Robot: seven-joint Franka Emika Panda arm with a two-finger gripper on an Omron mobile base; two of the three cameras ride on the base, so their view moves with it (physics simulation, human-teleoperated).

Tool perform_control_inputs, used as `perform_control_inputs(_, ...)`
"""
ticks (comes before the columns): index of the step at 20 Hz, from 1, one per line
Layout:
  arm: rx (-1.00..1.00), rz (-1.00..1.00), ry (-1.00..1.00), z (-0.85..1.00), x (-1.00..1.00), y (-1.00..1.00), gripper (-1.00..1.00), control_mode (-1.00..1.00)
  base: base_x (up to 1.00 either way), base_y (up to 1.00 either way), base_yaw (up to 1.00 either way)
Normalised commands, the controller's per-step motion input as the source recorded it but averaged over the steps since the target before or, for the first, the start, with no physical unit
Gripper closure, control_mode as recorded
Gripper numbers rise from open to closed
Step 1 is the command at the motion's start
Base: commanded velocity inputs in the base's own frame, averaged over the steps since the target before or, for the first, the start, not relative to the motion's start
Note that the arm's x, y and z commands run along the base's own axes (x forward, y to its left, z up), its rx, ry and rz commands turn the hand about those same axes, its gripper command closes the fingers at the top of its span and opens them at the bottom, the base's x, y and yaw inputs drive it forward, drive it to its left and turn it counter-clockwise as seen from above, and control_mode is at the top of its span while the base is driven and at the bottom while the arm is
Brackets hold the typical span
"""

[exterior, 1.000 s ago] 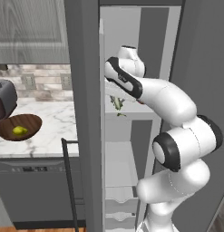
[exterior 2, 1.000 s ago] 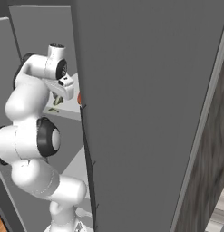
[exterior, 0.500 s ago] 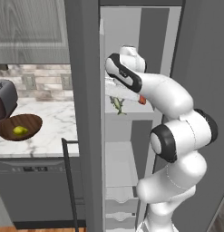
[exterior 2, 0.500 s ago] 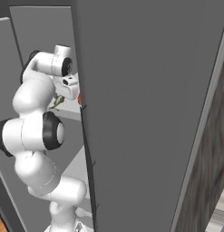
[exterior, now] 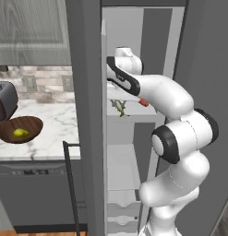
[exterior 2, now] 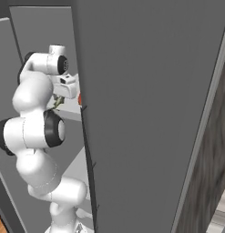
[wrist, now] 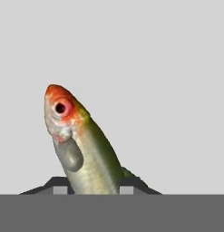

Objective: Take the fish, sweet potato, and pear from the freezer and place them in the bowl on the counter.

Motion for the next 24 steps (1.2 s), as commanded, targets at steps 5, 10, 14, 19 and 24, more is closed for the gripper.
perform_control_inputs(5,-0.05,0.12,0.06,-1.00,-0.45,-0.29,1.00,-1.00,0.00,0.00,0.00)
perform_control_inputs(10,0.00,0.14,0.18,-1.00,-0.66,-0.94,1.00,-1.00,0.00,0.00,0.00)
perform_control_inputs(14,0.00,0.07,0.16,-1.00,-0.75,-0.93,1.00,-1.00,0.00,0.00,0.00)
perform_control_inputs(19,0.07,0.02,0.16,-0.91,-0.33,-0.50,1.00,-1.00,0.00,0.00,0.00)
perform_control_inputs(24,0.11,0.00,0.10,0.26,-0.13,-0.18,1.00,-1.00,0.00,0.00,0.00)
